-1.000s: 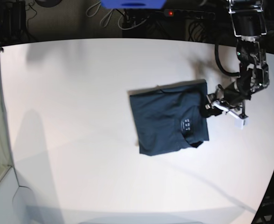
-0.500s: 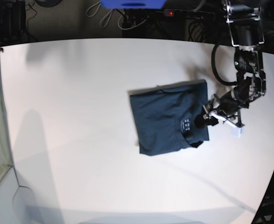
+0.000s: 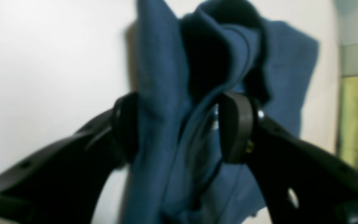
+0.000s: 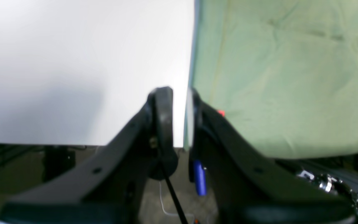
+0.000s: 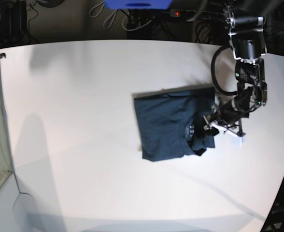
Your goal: Layout the t-shirt on the table in an organized manner, then fold the t-shirt properly
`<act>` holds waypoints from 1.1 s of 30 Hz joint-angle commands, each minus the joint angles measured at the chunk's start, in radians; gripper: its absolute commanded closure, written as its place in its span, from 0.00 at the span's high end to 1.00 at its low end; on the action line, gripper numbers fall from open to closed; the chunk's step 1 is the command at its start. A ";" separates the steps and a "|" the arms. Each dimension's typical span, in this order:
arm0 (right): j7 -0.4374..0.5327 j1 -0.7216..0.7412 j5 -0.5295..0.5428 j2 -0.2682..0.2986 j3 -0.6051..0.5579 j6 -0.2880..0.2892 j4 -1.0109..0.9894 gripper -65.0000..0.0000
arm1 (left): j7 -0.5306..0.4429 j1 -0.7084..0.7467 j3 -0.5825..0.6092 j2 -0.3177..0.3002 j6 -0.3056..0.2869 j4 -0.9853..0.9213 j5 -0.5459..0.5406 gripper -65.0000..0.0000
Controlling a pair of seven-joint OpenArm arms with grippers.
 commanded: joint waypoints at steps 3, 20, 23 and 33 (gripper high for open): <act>0.021 0.005 0.015 0.022 -0.002 0.004 0.014 0.11 | 0.035 0.001 0.006 0.032 0.015 -0.047 0.036 0.58; 0.015 0.386 0.012 0.015 -0.410 0.004 -0.127 0.11 | 0.034 0.000 0.006 0.087 0.013 -0.135 0.036 0.58; 0.020 0.530 0.012 -0.028 -0.558 0.004 -0.301 0.11 | 0.037 0.000 0.006 0.087 0.013 -0.133 0.036 0.58; 0.193 0.685 0.012 -0.209 -0.814 0.004 -0.700 0.11 | 0.044 0.000 0.006 0.095 0.013 -0.129 0.036 0.58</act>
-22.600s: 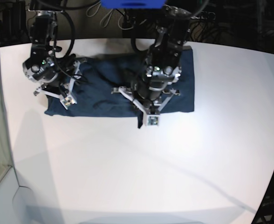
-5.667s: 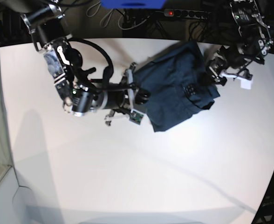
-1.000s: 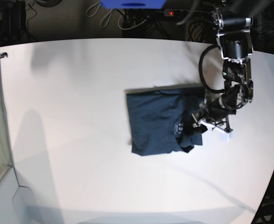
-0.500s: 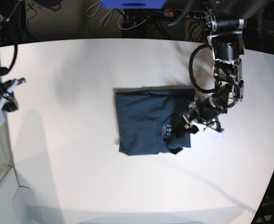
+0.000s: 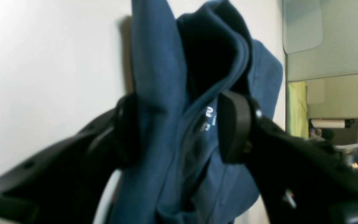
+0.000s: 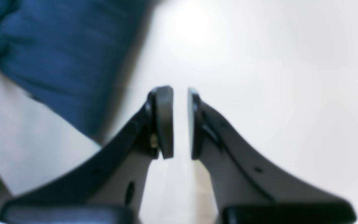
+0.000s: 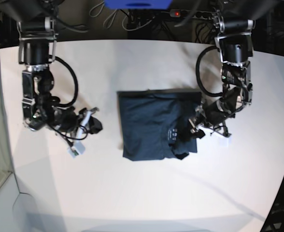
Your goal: Layout the t-shirt on the table in an organized manner, then fold the t-shirt properly
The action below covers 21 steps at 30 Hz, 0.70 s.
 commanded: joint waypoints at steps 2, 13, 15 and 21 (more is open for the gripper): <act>0.051 0.041 0.013 -0.014 -0.040 0.003 -0.034 0.11 | 0.089 0.028 0.009 0.007 0.066 -0.018 0.091 0.58; 0.165 0.072 0.013 -0.049 -0.177 0.003 -0.221 0.11 | 0.079 0.028 0.135 0.050 0.066 -0.018 0.083 0.58; 0.165 0.072 0.014 -0.049 -0.177 0.003 -0.221 0.11 | 0.079 0.028 0.137 0.052 0.066 -0.018 0.086 0.58; 0.159 0.069 0.014 -0.045 -0.174 0.003 -0.219 0.11 | 0.078 0.028 0.132 0.059 0.064 -0.026 0.089 0.30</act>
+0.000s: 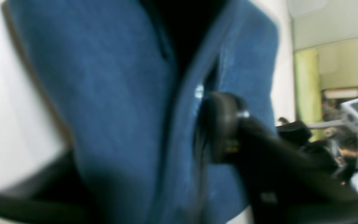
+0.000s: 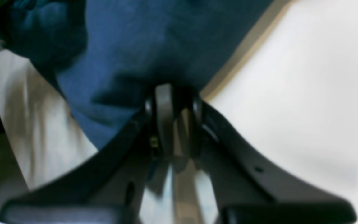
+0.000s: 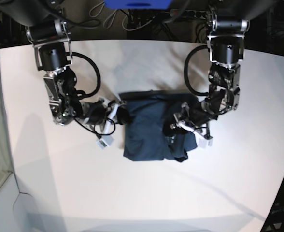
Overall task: Layout the t-shirt on the table in an organized manner, then fold the t-shirt properly
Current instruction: 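Press and square the folded bundle with the left gripper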
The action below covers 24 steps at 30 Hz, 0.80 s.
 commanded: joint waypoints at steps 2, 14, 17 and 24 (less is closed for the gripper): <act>-0.015 0.014 -0.005 0.026 0.006 0.003 0.010 0.11 | 0.088 0.033 0.007 -0.002 0.064 -0.033 0.010 0.16; -0.132 -0.108 -0.005 0.204 0.216 0.003 0.335 0.11 | 0.103 -0.050 0.059 -0.049 0.065 -0.034 0.261 0.00; -0.160 -0.181 -0.004 0.270 0.334 0.003 0.441 0.11 | 0.108 -0.101 0.190 -0.086 0.064 -0.030 0.378 0.00; -0.158 -0.418 -0.001 0.343 0.578 0.003 0.621 0.11 | 0.051 -0.245 0.670 -0.134 0.064 -0.034 0.639 0.00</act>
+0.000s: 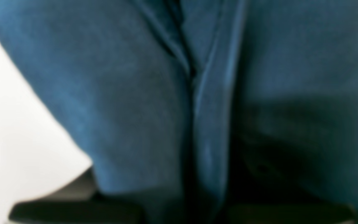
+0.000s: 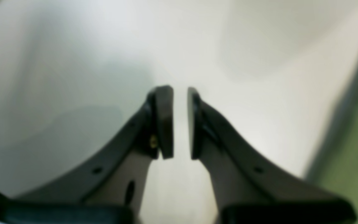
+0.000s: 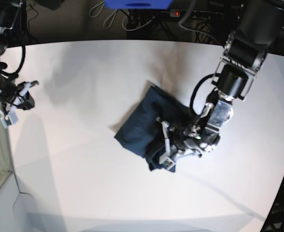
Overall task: Layout the t-shirt on the table in an organized manner, then fold the t-shirt properly
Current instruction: 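Press and square the folded bundle with the left gripper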
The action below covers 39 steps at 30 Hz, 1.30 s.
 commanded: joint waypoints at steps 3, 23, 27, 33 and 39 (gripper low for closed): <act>0.026 -0.089 0.019 0.016 0.105 0.003 0.076 0.11 | 0.069 -0.016 0.143 -0.004 0.029 -0.028 0.169 0.00; 0.017 -0.351 0.016 -0.105 0.447 0.003 0.290 0.11 | -0.143 -0.047 0.418 0.252 -0.235 -0.107 0.466 0.00; 0.017 -0.357 0.016 -0.105 0.461 0.003 0.290 0.11 | -0.137 -0.044 0.418 0.243 -0.336 -0.104 0.466 0.00; 0.017 -0.357 0.016 -0.125 0.461 0.003 0.290 0.11 | -0.135 -0.042 0.418 0.211 -0.336 -0.107 0.463 0.00; 0.017 -0.356 0.016 -0.134 0.455 0.003 0.290 0.11 | -0.135 -0.042 0.411 0.209 -0.336 -0.111 0.465 0.01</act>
